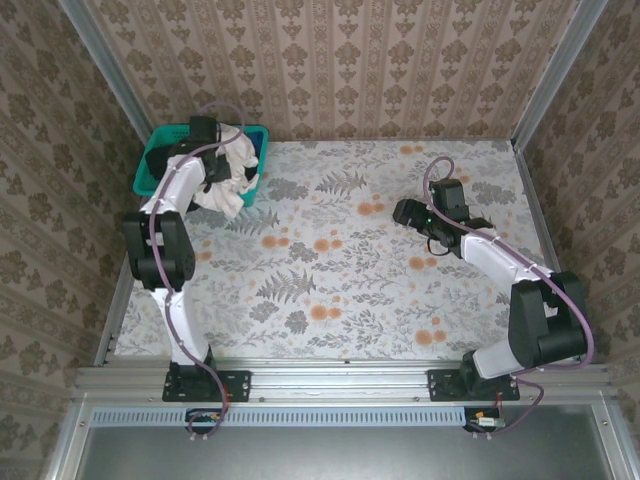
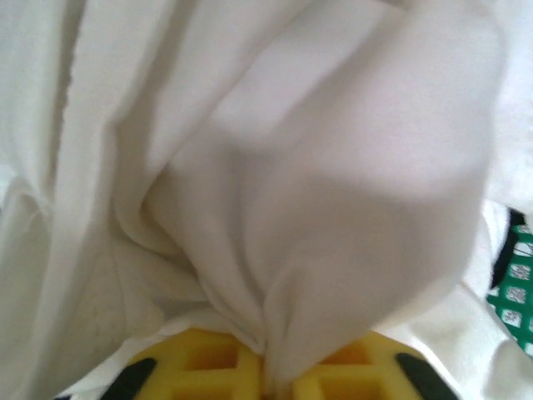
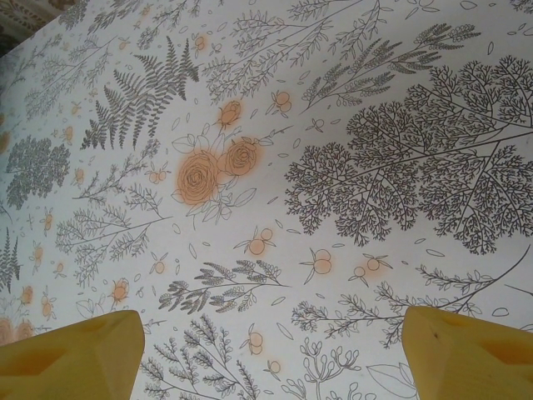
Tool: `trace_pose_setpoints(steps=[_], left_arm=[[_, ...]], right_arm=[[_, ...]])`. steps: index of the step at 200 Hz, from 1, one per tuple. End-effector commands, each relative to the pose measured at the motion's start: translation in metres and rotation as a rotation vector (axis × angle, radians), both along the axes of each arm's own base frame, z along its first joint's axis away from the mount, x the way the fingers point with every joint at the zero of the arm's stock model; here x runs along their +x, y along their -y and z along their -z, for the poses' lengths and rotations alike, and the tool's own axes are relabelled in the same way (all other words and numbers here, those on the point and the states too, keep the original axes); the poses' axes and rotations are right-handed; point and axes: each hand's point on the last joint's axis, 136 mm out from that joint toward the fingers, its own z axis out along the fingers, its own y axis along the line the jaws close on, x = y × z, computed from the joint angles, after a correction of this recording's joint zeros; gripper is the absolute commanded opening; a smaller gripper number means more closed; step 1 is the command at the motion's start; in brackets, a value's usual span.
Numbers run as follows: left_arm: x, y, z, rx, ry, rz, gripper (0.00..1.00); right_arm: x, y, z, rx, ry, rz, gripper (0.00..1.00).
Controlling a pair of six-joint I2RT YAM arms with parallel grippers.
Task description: Fold and stack the t-shirts
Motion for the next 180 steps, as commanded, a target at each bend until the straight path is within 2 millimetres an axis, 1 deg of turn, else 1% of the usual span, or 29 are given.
trace_pose_setpoints(steps=[1,13,33,40,50,58,74,79,88,101,108,113,114,118,120,130,135,139,140,146,148,152,160,163,170,174,180], left_arm=[[-0.001,0.021,-0.061,-0.07,0.141,0.065,0.04],[-0.003,0.025,-0.074,-0.086,0.172,0.078,0.03],[-0.005,0.033,-0.098,-0.098,0.243,0.106,0.04],[-0.004,0.035,-0.102,-0.095,0.262,0.112,0.04],[-0.003,0.035,-0.099,-0.096,0.267,0.111,0.03],[-0.002,0.037,-0.094,-0.104,0.258,0.112,0.0],[-0.003,0.041,-0.084,-0.112,0.227,0.117,0.0],[-0.003,0.041,-0.084,-0.118,0.228,0.111,0.0],[-0.004,0.044,-0.087,-0.139,0.244,0.116,0.0],[-0.005,0.048,-0.097,-0.165,0.281,0.129,0.0],[-0.005,0.045,-0.102,-0.152,0.291,0.114,0.0],[-0.005,0.04,-0.103,-0.13,0.288,0.092,0.0],[-0.005,0.039,-0.103,-0.126,0.286,0.091,0.01],[-0.004,0.035,-0.103,-0.11,0.278,0.081,0.11],[-0.003,0.034,-0.102,-0.106,0.274,0.077,0.14],[-0.001,0.031,-0.095,-0.098,0.237,0.07,0.16],[0.001,0.03,-0.089,-0.102,0.214,0.068,0.2],[0.001,0.031,-0.083,-0.105,0.192,0.071,0.27],[0.002,0.031,-0.085,-0.105,0.195,0.071,0.29],[0.001,0.033,-0.076,-0.101,0.158,0.073,0.44],[0.001,0.033,-0.074,-0.098,0.152,0.071,0.47],[0.0,0.034,-0.071,-0.083,0.139,0.068,0.47],[-0.002,0.041,-0.066,-0.045,0.129,0.08,0.48],[-0.002,0.045,-0.066,-0.032,0.13,0.088,0.5],[-0.002,0.054,-0.067,0.004,0.128,0.1,0.6],[-0.002,0.063,-0.068,0.022,0.13,0.123,0.65],[-0.001,0.077,-0.068,0.048,0.121,0.162,0.68]], right_arm=[[0.004,-0.008,-0.003,0.011,0.005,-0.026,0.83],[0.004,-0.01,-0.002,0.013,0.004,-0.031,0.83],[0.005,-0.013,0.0,0.013,-0.002,-0.043,0.82],[0.004,-0.015,0.0,0.013,-0.004,-0.047,0.82],[0.004,-0.016,0.001,0.012,-0.004,-0.051,0.82],[0.004,-0.017,0.001,0.013,-0.004,-0.054,0.82],[0.004,-0.019,0.001,0.017,-0.006,-0.061,0.82],[0.004,-0.02,0.001,0.018,-0.006,-0.063,0.82],[0.003,-0.021,0.001,0.018,-0.008,-0.067,0.82],[0.003,-0.021,0.0,0.017,-0.006,-0.069,0.82],[0.003,-0.021,-0.002,0.015,-0.003,-0.071,0.82],[0.003,-0.021,-0.002,0.016,-0.005,-0.072,0.82],[0.003,-0.021,-0.002,0.016,-0.004,-0.073,0.82],[0.003,-0.022,-0.002,0.016,-0.002,-0.073,0.82],[0.003,-0.022,-0.002,0.016,-0.002,-0.075,0.82],[0.003,-0.023,-0.002,0.016,0.0,-0.077,0.82],[0.003,-0.023,-0.001,0.016,-0.002,-0.076,0.82],[0.003,-0.024,-0.001,0.018,-0.003,-0.078,0.82],[0.003,-0.024,-0.001,0.018,-0.003,-0.078,0.82],[0.003,-0.025,0.0,0.018,-0.006,-0.079,0.82],[0.003,-0.024,0.0,0.017,-0.006,-0.078,0.82],[0.004,-0.025,0.0,0.018,-0.006,-0.081,0.82],[0.004,-0.026,0.0,0.018,-0.007,-0.082,0.82],[0.004,-0.026,0.001,0.018,-0.01,-0.082,0.82],[0.004,-0.027,0.0,0.019,-0.008,-0.084,0.82],[0.004,-0.027,0.0,0.018,-0.008,-0.084,0.82],[0.004,-0.028,0.0,0.017,-0.01,-0.087,0.82]])
